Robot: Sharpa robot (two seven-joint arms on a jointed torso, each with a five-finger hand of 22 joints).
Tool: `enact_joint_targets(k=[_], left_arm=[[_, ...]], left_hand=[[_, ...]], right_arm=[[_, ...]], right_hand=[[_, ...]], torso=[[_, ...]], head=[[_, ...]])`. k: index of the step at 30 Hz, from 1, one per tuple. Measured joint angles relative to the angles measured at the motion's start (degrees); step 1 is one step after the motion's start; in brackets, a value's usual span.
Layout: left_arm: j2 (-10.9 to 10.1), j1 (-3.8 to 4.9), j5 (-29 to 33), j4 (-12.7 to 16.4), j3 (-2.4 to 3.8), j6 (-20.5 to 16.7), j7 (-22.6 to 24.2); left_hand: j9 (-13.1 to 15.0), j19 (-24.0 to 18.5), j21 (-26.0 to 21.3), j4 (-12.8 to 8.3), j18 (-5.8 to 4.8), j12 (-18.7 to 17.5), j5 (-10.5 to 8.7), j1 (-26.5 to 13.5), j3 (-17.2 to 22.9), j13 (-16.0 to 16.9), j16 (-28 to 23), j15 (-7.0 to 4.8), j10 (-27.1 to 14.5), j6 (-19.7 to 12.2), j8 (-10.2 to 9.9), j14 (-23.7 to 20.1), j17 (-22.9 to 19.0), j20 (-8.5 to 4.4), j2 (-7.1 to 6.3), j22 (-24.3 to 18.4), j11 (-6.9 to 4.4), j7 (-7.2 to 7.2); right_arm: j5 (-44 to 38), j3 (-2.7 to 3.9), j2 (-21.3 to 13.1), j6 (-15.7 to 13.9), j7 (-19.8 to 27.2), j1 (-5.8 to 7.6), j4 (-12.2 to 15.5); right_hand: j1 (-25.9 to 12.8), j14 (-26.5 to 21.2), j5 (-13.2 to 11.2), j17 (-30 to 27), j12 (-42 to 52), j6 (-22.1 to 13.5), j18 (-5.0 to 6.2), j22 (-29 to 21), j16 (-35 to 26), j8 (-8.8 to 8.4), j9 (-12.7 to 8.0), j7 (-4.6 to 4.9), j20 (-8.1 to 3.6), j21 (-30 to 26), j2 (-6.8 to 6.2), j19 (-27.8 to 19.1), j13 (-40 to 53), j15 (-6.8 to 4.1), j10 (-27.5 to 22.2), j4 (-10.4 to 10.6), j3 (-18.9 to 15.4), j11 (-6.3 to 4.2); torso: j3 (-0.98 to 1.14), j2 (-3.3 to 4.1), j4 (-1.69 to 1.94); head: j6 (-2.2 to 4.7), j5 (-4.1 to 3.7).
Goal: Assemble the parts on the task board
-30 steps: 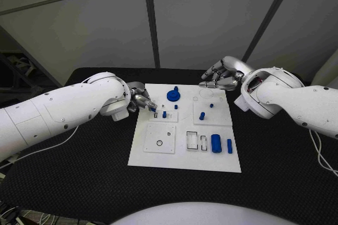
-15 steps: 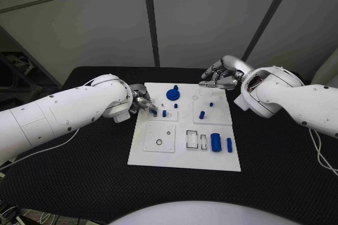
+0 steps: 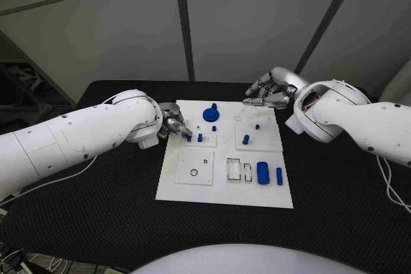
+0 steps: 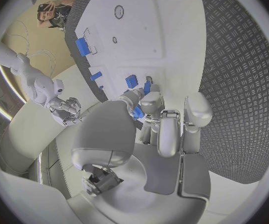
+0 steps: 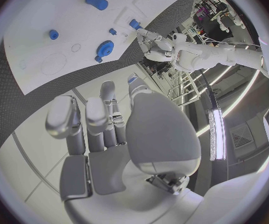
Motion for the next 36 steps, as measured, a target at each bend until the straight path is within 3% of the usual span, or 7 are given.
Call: enact_joint_targets(k=[14, 17, 21, 36], left_arm=[[0.2, 0.08, -0.2, 0.0, 0.03, 1.4, -0.1], [0.2, 0.09, -0.2, 0.0, 0.03, 1.6, -0.1], [0.2, 0.0, -0.4, -0.1, -0.06, 1.9, -0.2], [0.3, 0.03, -0.7, -0.3, -0.02, 2.2, -0.3]], left_hand=[[0.0, 0.0, 0.0, 0.0, 0.0, 0.0, 0.02, 0.0, 0.0, 0.0, 0.2, -0.11, 0.0, 0.0, 0.0, -0.1, 0.0, 0.0, 0.0, 0.0, -0.01, 0.0], [0.1, 0.0, 0.0, 0.0, 0.0, 0.0, 0.74, 0.0, 0.0, 0.0, 0.2, -0.1, 0.0, 0.0, 0.0, -0.1, 0.0, 0.0, 0.0, 0.0, -0.01, 0.0], [0.9, 0.0, 0.0, 0.5, 0.0, 0.0, 3.75, -0.5, 0.5, 0.0, 0.2, -0.03, 0.0, 0.2, 0.4, -0.2, 0.0, 0.0, -0.46, 0.1, -0.01, 0.21], [1.0, 0.0, 0.0, 0.5, 0.0, 0.0, 4.63, -0.8, 0.5, 0.0, 0.2, -0.23, 0.2, 0.2, 0.5, 0.0, 0.0, 0.0, -0.77, 0.2, -0.22, 0.2]], right_arm=[[0.1, 0.0, 0.1, 0.5, 0.0, 0.0, -0.3], [0.1, 0.0, 0.2, 0.5, 0.0, 0.0, -0.3], [0.1, 0.0, 0.2, 0.6, 0.0, 0.0, -0.3], [0.1, 0.0, 0.3, 0.9, 0.0, 0.0, -0.4]], right_hand=[[0.0, 0.0, 0.0, -0.1, 0.0, 0.0, 0.0, 0.0, 0.0, 0.0, 0.0, 0.0, 0.0, 0.0, 0.0, 0.0, 0.0, 0.0, 0.0, 0.0, 0.0, 0.0], [0.0, 0.0, 0.0, -0.1, 0.0, 0.0, 0.0, 0.0, 0.0, 0.0, 0.0, 0.0, 0.0, 0.0, 0.0, 0.0, 0.0, 0.0, 0.0, 0.0, 0.0, 0.0], [0.0, 0.0, 0.0, -0.1, 0.0, 0.0, 0.0, 0.0, 0.0, 0.0, 0.0, 0.0, 0.0, 0.0, 0.0, 0.0, 0.0, 0.0, 0.0, 0.0, 0.0, 0.0], [0.0, 0.0, 0.0, -0.1, 0.0, 0.0, 0.0, 0.0, 0.0, 0.0, 0.0, 0.0, 0.0, 0.0, 0.0, 0.0, 0.0, 0.0, 0.0, 0.0, 0.0, 0.0]], torso=[[0.01, 0.02, 0.0], [0.01, 0.02, -0.01], [0.01, 0.04, -0.02], [0.02, 0.03, -0.03]], head=[[-0.1, -0.04], [-0.19, -0.05], [-0.24, -0.05], [-0.25, -0.01]])
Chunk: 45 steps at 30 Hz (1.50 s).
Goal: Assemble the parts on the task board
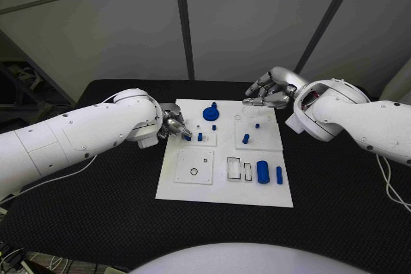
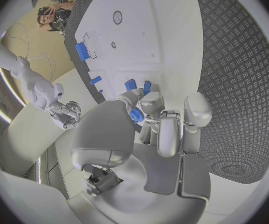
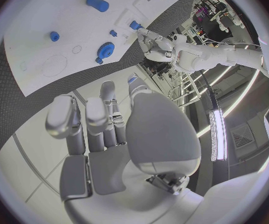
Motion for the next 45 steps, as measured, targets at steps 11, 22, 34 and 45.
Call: enact_joint_targets(k=[11, 22, 34, 45], left_arm=[[0.5, 0.03, -0.1, -0.6, 0.01, 0.2, 0.0], [0.8, 0.03, -0.1, -1.1, 0.01, 0.2, 0.0], [1.4, -0.04, -0.1, -1.8, 0.0, -0.2, -0.1], [1.6, -0.07, -0.5, -2.3, 0.0, -0.2, -0.4]], left_hand=[[0.7, -0.2, 0.0, -1.8, 0.0, 0.0, -3.91, -1.8, 2.5, 0.0, 0.3, 0.0, -0.1, 0.4, 0.5, 0.0, 0.0, -0.21, -1.18, 0.2, -0.06, -0.43], [0.9, -0.2, -0.5, -4.4, 0.0, 0.0, -10.71, -3.6, 5.6, 0.0, 0.4, -0.45, -0.1, 1.2, 0.5, 0.0, 0.0, -0.21, -2.47, 0.2, -0.58, -1.24], [1.0, 0.0, -0.5, -4.5, 0.01, 0.0, -11.38, -4.1, 6.6, 0.0, 0.4, -0.44, -0.1, 1.8, 0.5, 0.0, 0.0, -0.42, -3.01, 0.5, -0.78, -1.79], [1.1, 0.2, -0.5, -1.6, 0.0, 0.3, -11.38, -5.9, 5.4, 0.0, 0.9, -0.76, 0.0, 3.6, 0.7, -0.3, 0.0, -0.62, -4.83, 0.8, -1.1, -2.76]], right_arm=[[0.0, 0.0, 0.0, 0.1, 0.0, 0.0, 0.0], [0.0, 0.0, -0.1, 0.1, 0.0, 0.0, 0.1], [0.1, 0.0, -0.2, 0.1, 0.0, 0.0, 0.2], [0.1, 0.0, -0.3, 0.1, 0.0, 0.0, 0.3]], right_hand=[[0.0, 0.0, 0.0, 0.0, 0.0, 0.0, 0.0, 0.0, 0.0, 0.0, 0.0, 0.0, 0.0, 0.0, 0.0, 0.0, 0.0, 0.0, 0.0, 0.2, 0.2, 0.0], [0.0, 0.0, 0.0, 0.0, 0.0, 0.0, 0.0, 0.0, 0.0, 0.0, 0.0, 0.0, 0.0, 0.0, 0.0, 0.0, 0.0, 0.0, 0.0, 0.2, 0.2, 0.0], [0.0, 0.0, 0.0, 0.0, 0.0, 0.0, 0.0, 0.0, 0.0, 0.0, 0.0, 0.0, 0.0, 0.0, 0.0, 0.0, -0.1, 0.0, 0.0, 0.2, 0.2, 0.0], [0.0, 0.0, 0.0, 0.0, 0.0, 0.0, 0.0, 0.0, 0.0, 0.0, 0.0, 0.0, 0.0, 0.0, 0.0, 0.0, 0.0, 0.0, 0.0, 0.2, 0.2, 0.0]], torso=[[0.03, 0.0, -0.01], [0.02, 0.01, -0.01], [0.01, 0.01, -0.01], [0.01, 0.01, -0.01]], head=[[-0.07, -0.04], [-0.21, -0.2], [-0.3, -0.33], [-0.51, -0.38]])
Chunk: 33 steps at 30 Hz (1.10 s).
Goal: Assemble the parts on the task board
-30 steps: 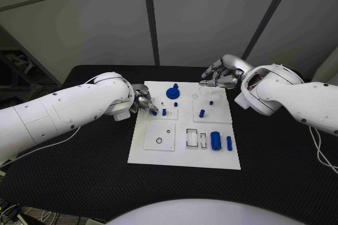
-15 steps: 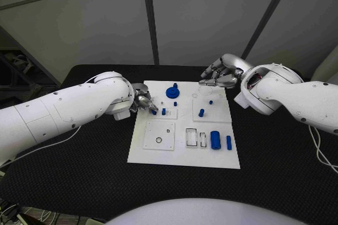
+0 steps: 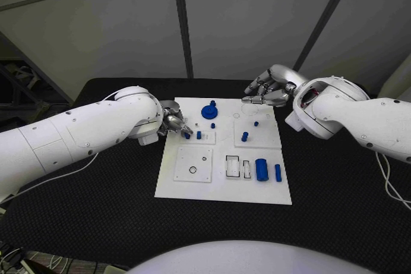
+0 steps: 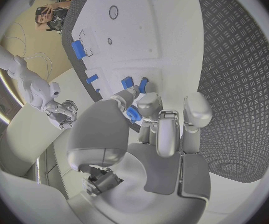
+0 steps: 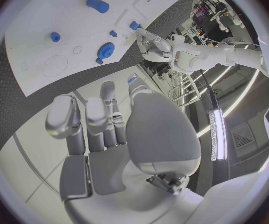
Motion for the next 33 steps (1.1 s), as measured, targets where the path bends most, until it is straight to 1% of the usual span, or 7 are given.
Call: enact_joint_targets(k=[5, 11, 13, 16, 19, 28, 33], left_arm=[[0.1, -0.07, -0.2, -0.1, -0.02, 0.0, 0.0], [0.1, -0.11, -0.3, -0.2, -0.05, 0.1, 0.0], [0.1, -0.12, -0.3, -0.2, -0.05, 0.1, 0.0], [0.1, -0.13, -0.3, -0.2, -0.06, 0.2, -0.1], [0.1, -0.14, -0.3, -0.3, -0.06, 0.2, -0.2], [0.1, -0.14, -0.4, -0.4, -0.07, 0.3, -0.4], [0.0, -0.16, -0.4, -0.5, -0.08, 0.1, -0.6]], left_hand=[[-0.1, 0.1, 0.0, 0.9, 0.0, 0.5, 0.0, -0.2, -0.6, 0.0, 0.0, -0.01, -0.1, 0.0, 0.0, 0.0, 0.0, -0.13, -0.23, 0.2, -0.08, -0.01], [-0.1, 0.2, 0.0, 2.3, 0.0, 0.8, -0.6, -0.6, -1.4, 0.0, 0.2, -0.01, -0.4, 0.5, 0.0, 0.0, 0.0, -0.2, -0.66, 0.5, -0.39, -0.11], [-0.1, 0.2, 0.0, 2.9, 0.0, 1.1, -1.1, -0.6, -1.6, 0.0, 0.2, -0.21, -0.4, 0.5, 0.0, 0.2, 0.0, -0.2, -0.69, 0.5, -0.39, -0.11], [-0.1, 0.4, 0.0, 3.8, 0.0, 1.4, -2.02, -0.1, -2.0, 0.0, 0.5, -0.21, -0.4, 0.7, 0.0, 0.2, 0.0, -0.42, -1.22, 0.6, -0.39, 0.09], [-0.1, 0.4, 0.0, 4.4, 0.0, 1.5, -3.07, 0.1, -2.5, 0.0, 0.5, -0.21, -0.4, 0.9, 0.0, 0.2, 0.0, -0.41, -1.44, 0.9, -0.39, -0.1], [0.0, 0.8, 0.0, 6.2, -0.01, 2.1, -4.37, 0.4, -3.5, 0.0, 0.7, -0.21, -0.4, 1.3, 0.0, 0.2, 0.0, -0.47, -1.66, 1.2, -0.39, -0.1], [0.2, 0.8, 0.0, 8.5, 0.0, 2.2, -6.18, 0.7, -5.1, 0.0, 0.7, -0.21, -0.4, 1.7, 0.0, 0.2, 0.0, -0.4, -2.04, 1.5, -0.39, -0.17]], right_arm=[[0.0, 0.0, 0.0, 0.0, 0.0, 0.0, 0.1], [0.0, 0.0, 0.0, 0.1, 0.0, 0.0, 0.1], [0.0, 0.0, 0.0, 0.1, 0.0, 0.0, 0.2], [0.0, 0.0, -0.1, 0.1, 0.0, 0.0, 0.2], [0.0, 0.0, -0.1, 0.1, 0.0, 0.0, 0.2], [0.0, 0.0, -0.2, 0.1, 0.0, 0.0, 0.3], [0.0, 0.0, -0.2, 0.1, 0.0, 0.0, 0.3]], right_hand=[[0.0, 0.0, 0.0, 0.0, 0.0, 0.0, 0.0, 0.0, 0.0, 0.0, 0.0, 0.0, 0.0, 0.0, 0.0, 0.0, 0.0, 0.0, 0.0, 0.0, 0.0, 0.0], [0.0, 0.0, 0.0, 0.0, 0.0, 0.0, 0.0, 0.0, 0.0, 0.0, 0.0, 0.0, 0.0, 0.0, 0.0, 0.0, 0.0, 0.0, 0.0, 0.0, 0.0, 0.0], [0.0, 0.0, 0.0, 0.0, 0.0, 0.0, 0.0, 0.0, 0.0, 0.0, 0.0, 0.0, 0.0, 0.0, 0.0, 0.0, 0.0, 0.0, 0.0, 0.0, 0.0, 0.0], [0.0, 0.0, 0.0, 0.0, 0.0, 0.0, 0.0, 0.0, 0.0, 0.0, 0.0, 0.0, 0.0, 0.0, 0.0, 0.0, 0.0, 0.0, 0.0, 0.0, 0.0, 0.0], [0.0, 0.0, 0.0, 0.0, 0.0, 0.0, 0.0, -0.1, -0.2, 0.0, 0.0, 0.0, 0.0, 0.0, 0.0, 0.0, -0.1, 0.0, 0.0, 0.0, 0.0, 0.0], [0.0, 0.0, 0.0, 0.0, 0.0, 0.0, 0.0, -0.1, -0.2, 0.0, 0.0, 0.0, 0.0, 0.0, 0.0, 0.0, -0.1, 0.0, 0.0, 0.0, 0.0, 0.0], [0.0, 0.0, 0.0, 0.0, 0.0, 0.0, 0.0, -0.1, -0.2, 0.0, 0.0, 0.0, 0.0, 0.0, 0.0, 0.0, -0.1, 0.0, 0.0, 0.0, 0.0, 0.0]], torso=[[-0.01, 0.0, 0.0], [0.0, 0.01, 0.03], [0.0, 0.01, 0.03], [0.0, 0.01, 0.03], [0.0, 0.01, 0.03], [-0.02, -0.02, 0.03], [-0.04, -0.04, 0.03]], head=[[-0.04, -0.01], [0.01, 0.03], [-0.03, 0.03], [-0.15, 0.03], [-0.17, 0.03], [-0.2, -0.02], [-0.2, 0.04]])
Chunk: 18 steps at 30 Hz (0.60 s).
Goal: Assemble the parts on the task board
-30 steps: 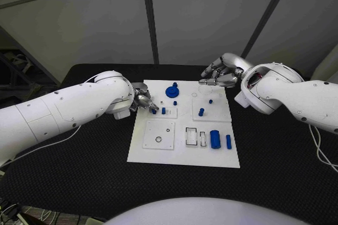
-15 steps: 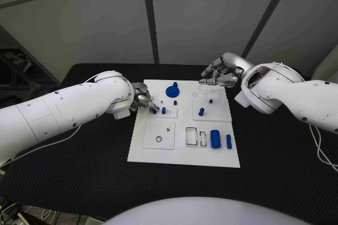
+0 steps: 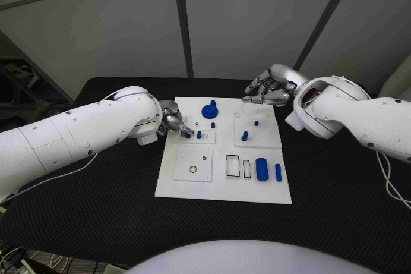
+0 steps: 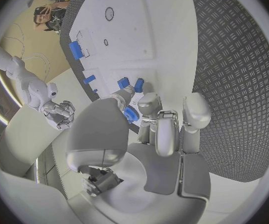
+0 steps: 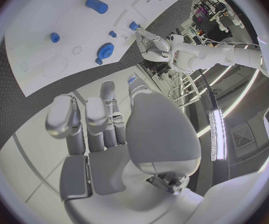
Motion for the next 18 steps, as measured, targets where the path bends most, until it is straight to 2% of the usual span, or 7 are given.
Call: enact_joint_targets(k=[10, 18], left_arm=[[-0.1, -0.06, -0.1, -0.2, -0.03, -0.7, -0.3], [-0.1, -0.09, -0.1, -0.2, -0.05, -1.2, -0.3]], left_hand=[[0.3, 0.3, 0.2, 3.5, 0.0, 0.8, -1.74, -0.3, -2.8, 0.0, 0.2, 0.0, 0.0, 0.5, 0.0, 0.0, 0.0, -0.07, -0.71, 0.5, 0.0, 0.07], [0.4, 0.4, 0.2, 4.6, 0.0, 0.8, -1.75, -0.5, -3.8, 0.0, 0.2, 0.0, 0.0, 0.5, 0.0, 0.0, 0.0, 0.01, -0.9, 0.6, 0.0, 0.07]], right_arm=[[0.0, 0.0, -0.1, 0.0, 0.0, 0.0, 0.0], [0.0, 0.0, -0.1, 0.0, 0.0, 0.0, 0.0]], right_hand=[[-0.4, 0.0, 0.0, 0.0, 0.0, 0.0, 0.0, 0.0, 0.0, 0.0, 0.0, 0.0, 0.0, 0.0, 0.38, 0.0, -0.1, 0.0, 0.0, 0.0, 0.0, 0.0], [-0.4, 0.0, 0.0, 0.0, 0.0, 0.0, -0.01, 0.0, 0.0, 0.0, 0.0, 0.0, 0.0, 0.0, 0.38, 0.0, -0.1, 0.0, 0.0, 0.0, 0.0, 0.0]], torso=[[-0.01, 0.0, 0.0], [0.02, -0.01, 0.0]], head=[[0.01, 0.02], [0.03, 0.0]])
